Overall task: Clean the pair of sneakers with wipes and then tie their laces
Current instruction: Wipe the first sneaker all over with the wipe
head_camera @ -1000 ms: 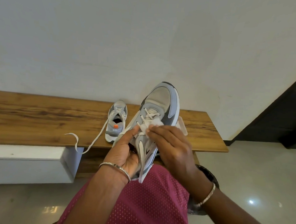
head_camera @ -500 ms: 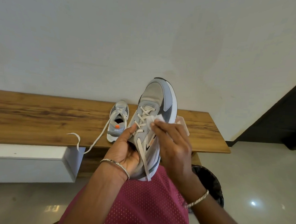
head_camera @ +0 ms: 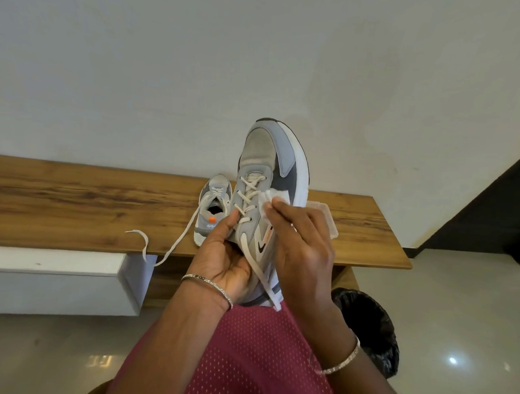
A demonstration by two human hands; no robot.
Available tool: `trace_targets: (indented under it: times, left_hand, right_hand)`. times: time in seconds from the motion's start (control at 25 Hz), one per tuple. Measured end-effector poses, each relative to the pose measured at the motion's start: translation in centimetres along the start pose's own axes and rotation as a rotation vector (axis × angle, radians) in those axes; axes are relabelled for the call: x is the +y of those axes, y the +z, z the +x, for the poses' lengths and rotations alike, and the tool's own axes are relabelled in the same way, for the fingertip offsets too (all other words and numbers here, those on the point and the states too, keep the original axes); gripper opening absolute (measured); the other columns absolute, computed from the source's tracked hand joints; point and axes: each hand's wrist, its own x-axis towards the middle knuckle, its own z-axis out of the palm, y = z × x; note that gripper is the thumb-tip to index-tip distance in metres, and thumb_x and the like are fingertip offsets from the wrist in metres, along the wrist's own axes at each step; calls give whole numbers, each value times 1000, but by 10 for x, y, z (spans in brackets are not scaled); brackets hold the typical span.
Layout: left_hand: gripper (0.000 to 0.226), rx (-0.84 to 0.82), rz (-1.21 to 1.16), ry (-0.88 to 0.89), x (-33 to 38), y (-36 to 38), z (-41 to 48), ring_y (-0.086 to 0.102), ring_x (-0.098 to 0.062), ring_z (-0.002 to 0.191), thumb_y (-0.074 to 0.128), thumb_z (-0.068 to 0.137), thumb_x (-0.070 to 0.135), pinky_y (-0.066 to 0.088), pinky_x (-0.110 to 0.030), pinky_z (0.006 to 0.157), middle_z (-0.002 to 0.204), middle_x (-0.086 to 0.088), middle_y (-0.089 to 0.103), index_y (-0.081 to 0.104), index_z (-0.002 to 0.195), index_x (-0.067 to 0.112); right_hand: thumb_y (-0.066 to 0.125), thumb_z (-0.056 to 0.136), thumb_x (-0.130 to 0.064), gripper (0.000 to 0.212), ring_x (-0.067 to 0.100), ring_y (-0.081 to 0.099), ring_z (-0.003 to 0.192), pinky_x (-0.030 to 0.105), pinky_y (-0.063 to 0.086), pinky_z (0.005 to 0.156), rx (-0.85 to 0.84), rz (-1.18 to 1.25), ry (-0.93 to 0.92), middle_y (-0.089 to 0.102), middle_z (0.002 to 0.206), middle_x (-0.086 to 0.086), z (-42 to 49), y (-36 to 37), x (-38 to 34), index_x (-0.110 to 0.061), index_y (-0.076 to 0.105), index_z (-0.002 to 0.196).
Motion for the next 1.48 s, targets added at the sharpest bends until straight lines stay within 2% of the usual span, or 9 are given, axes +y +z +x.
trace_targets:
  times: [0.08,0.2,0.36,0.48,0.6,0.88,1.16,1.32,1.48]
  left_hand:
    - [41,-15,-33,-3,5,-2,1,74,-35,96,67,90,26,64,-46,68,119,-20,70,67,123,3]
    - [50,-11,-15,22,10,-5,6,72,-33,100,68,86,27,63,-46,75,125,-17,68,63,132,8]
    - [55,-56,-39,-46,2,-6,7,73,-36,97,67,90,31,63,-46,65,125,-20,66,58,137,5]
    - [42,-92,-53,-33,-9,-3,3,72,-36,104,60,97,29,62,-49,71,126,-19,68,64,129,3]
    - [40,-113,-122,-31,-12,0,0,74,-39,93,57,98,29,62,-53,67,116,-23,71,71,115,-4]
    - [43,-7,-81,73,2,-6,12,72,-33,103,63,94,28,58,-52,83,119,-18,71,65,129,5]
    - [38,-43,-54,34,-12,-4,4,74,-36,96,60,96,27,61,-51,76,119,-20,71,67,125,4]
    - [40,-34,-50,51,-6,-6,7,74,-35,97,60,97,30,63,-50,69,122,-18,70,66,128,7]
    - [36,2,-9,94,0,-7,9,76,-33,91,61,96,27,62,-50,73,113,-17,74,68,125,6]
  right_hand:
    - [72,89,-6,27,23,61,104,31,54,87,-31,45,-19,70,115,13,-22,-4,-17,-1,72,115]
    - [67,93,-8,25,21,62,107,30,53,91,-44,96,-21,69,118,12,-54,-10,-36,-2,70,118]
    - [67,92,-9,24,24,62,106,29,52,94,19,15,-15,70,117,14,-24,-3,-17,0,72,114]
    - [69,90,-7,24,24,62,104,32,53,89,118,-8,33,71,114,15,5,2,1,2,72,112]
    - [67,93,-7,22,22,61,103,30,53,91,162,11,36,71,113,15,0,4,-4,2,72,112]
    - [53,102,-18,29,21,63,102,30,55,86,40,35,107,70,112,13,-54,-2,-15,-1,68,120]
    - [62,96,-7,24,24,64,100,33,57,80,216,-7,104,70,112,16,9,7,12,3,69,117]
    - [60,97,-13,27,20,62,102,26,54,88,161,-60,89,70,111,14,-22,6,7,2,69,118]
    - [48,103,-20,32,20,64,100,31,59,80,109,-24,112,72,107,13,-54,4,6,0,71,114]
